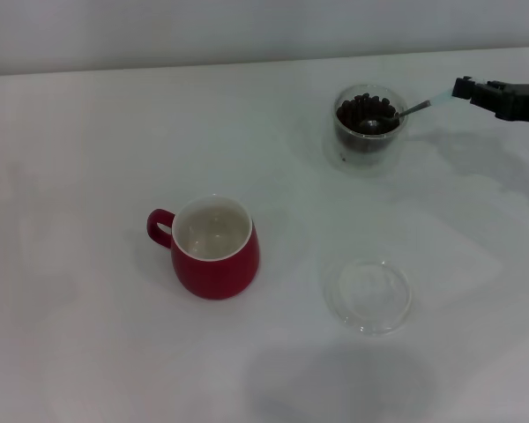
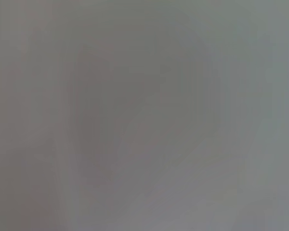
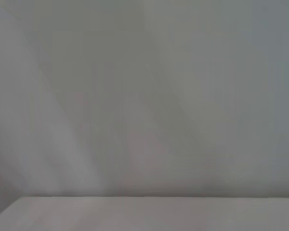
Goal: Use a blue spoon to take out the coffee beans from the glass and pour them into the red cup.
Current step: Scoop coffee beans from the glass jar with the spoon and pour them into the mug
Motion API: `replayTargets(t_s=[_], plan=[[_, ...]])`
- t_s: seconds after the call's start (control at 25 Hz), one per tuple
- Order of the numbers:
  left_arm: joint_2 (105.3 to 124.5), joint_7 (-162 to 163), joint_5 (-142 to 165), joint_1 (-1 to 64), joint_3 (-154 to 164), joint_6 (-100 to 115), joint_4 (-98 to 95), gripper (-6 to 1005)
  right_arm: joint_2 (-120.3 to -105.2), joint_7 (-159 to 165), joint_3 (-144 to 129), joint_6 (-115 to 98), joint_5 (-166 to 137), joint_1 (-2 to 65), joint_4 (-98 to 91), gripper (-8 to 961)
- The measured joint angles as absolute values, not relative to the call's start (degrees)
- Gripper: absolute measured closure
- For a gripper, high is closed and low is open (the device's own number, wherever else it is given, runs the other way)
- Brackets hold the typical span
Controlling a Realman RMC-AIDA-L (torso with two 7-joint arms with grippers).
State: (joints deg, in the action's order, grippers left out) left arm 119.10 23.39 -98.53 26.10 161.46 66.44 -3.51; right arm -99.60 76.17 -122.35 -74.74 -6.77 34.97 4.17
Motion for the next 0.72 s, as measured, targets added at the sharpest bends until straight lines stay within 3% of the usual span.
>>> replayTargets(t_s=[0.72], plan=[[119.06,23.7,-98.7,26.4,161.5,67.7,-3.5,290,-97.26,88.1,-127.9,-73.8,-6.8,38.0,4.3,804]])
